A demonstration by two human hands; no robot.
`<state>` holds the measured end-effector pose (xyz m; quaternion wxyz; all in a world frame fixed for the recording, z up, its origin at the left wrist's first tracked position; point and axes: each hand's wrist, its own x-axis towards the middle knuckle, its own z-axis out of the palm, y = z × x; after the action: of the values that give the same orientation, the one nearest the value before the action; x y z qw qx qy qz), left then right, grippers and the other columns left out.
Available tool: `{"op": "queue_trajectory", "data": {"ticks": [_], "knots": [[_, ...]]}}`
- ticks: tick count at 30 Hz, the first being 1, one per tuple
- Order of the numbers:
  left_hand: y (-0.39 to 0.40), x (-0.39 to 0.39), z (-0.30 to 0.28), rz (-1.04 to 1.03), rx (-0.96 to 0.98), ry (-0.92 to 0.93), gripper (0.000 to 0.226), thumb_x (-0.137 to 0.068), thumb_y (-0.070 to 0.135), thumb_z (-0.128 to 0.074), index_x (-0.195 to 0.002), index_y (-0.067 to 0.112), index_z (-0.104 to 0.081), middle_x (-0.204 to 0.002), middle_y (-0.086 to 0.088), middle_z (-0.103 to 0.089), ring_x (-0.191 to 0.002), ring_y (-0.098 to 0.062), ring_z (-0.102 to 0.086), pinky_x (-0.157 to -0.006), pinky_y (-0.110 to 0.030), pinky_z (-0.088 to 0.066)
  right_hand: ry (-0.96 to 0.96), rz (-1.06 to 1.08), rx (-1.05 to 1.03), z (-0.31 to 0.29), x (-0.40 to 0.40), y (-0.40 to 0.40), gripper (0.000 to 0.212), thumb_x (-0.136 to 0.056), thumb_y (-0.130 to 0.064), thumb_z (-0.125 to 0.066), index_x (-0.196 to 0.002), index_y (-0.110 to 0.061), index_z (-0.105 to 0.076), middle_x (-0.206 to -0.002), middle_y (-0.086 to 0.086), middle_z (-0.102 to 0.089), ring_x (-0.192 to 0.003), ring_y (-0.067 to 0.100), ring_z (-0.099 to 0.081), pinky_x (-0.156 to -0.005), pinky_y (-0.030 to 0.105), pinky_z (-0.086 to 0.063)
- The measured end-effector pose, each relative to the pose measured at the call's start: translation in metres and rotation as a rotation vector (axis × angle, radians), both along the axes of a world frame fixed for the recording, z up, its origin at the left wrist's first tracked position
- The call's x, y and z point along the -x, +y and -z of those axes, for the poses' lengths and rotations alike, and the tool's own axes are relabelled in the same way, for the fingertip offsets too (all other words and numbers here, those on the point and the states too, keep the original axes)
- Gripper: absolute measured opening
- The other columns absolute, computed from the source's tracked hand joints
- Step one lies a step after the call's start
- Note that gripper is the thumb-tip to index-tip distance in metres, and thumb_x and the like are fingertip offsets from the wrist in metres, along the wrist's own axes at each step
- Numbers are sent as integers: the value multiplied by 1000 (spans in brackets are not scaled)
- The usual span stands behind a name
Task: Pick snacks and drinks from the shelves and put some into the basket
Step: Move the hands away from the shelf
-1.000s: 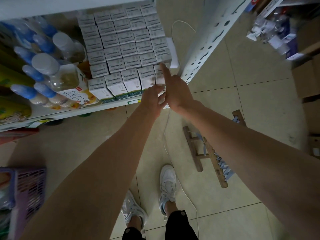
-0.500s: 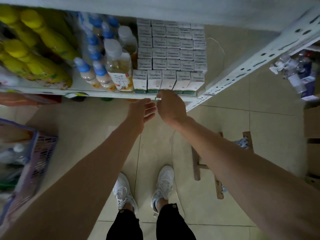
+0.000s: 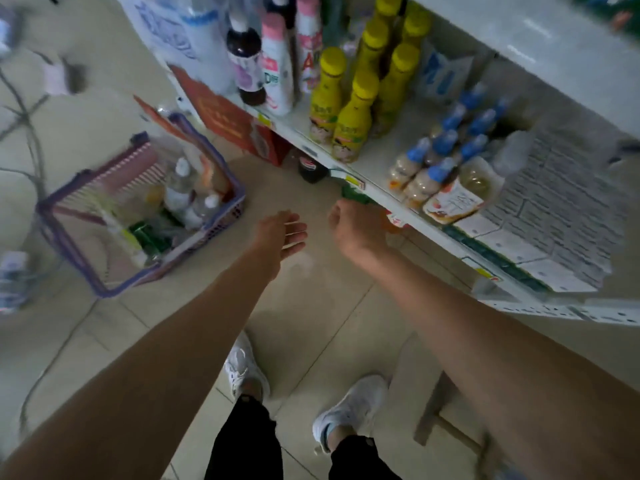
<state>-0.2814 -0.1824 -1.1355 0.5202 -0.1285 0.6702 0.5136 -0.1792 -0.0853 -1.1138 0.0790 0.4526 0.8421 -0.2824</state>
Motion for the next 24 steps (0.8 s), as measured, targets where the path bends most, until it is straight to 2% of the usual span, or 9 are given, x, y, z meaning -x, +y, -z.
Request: {"op": "queue_trajectory", "data": {"ticks": [4, 8, 13, 16, 18, 21, 24], "knots": [[-57, 66, 7, -164, 41, -19, 24, -102, 17, -41, -83, 13, -55, -80, -4, -61, -69, -16, -58, -69, -30, -51, -18, -134, 14, 9, 84, -35, 23, -99, -21, -47, -113, -13, -64, -116, 7, -67, -109, 27, -62, -88, 34, -49], [-121, 129, 19, -306, 141, -43, 20, -101, 15, -45, -86, 11, -57, -81, -5, -60, -71, -17, -59, -62, -31, -51, -60, -218, 32, 21, 162, -73, 29, -101, -27, -45, -117, -9, -63, -121, 12, -66, -115, 29, -60, -88, 32, -46], [-198, 198, 27, -473, 229, 27, 19, -102, 7, -37, -101, 7, -56, -84, -8, -59, -67, -16, -56, -64, -28, -47, -102, -252, 80, 36, 239, -112, 37, -104, -26, -38, -128, -5, -56, -131, 17, -59, -121, 33, -55, -92, 35, -45], [-236, 237, 30, -490, 255, 63, 25, -103, 9, -38, -121, 5, -55, -82, -3, -57, -70, -14, -56, -66, -27, -47, -97, -203, 43, 41, 272, -118, 37, -103, -27, -38, -127, -6, -57, -127, 18, -61, -118, 34, -57, -91, 38, -46], [-255, 263, 35, -531, 270, 44, 25, -104, 7, -32, -117, 7, -54, -79, -5, -53, -68, -17, -53, -64, -28, -46, -33, -142, -13, 40, 290, -113, 37, -103, -25, -37, -127, -5, -58, -124, 19, -62, -115, 34, -58, -91, 39, -45], [-271, 297, 46, -529, 305, 68, 17, -102, 4, -38, -105, 6, -55, -76, -6, -50, -63, -18, -50, -60, -29, -43, 56, -26, -135, 45, 315, -88, 44, -103, -30, -29, -111, -4, -63, -115, 17, -66, -103, 28, -62, -83, 36, -45], [-277, 319, 64, -490, 329, 101, 22, -101, 5, -44, -81, 11, -53, -75, -6, -48, -61, -18, -48, -59, -31, -42, 66, 27, -177, 50, 337, -58, 52, -102, -34, -23, -110, -3, -64, -115, 18, -65, -103, 30, -63, -77, 30, -42]]}}
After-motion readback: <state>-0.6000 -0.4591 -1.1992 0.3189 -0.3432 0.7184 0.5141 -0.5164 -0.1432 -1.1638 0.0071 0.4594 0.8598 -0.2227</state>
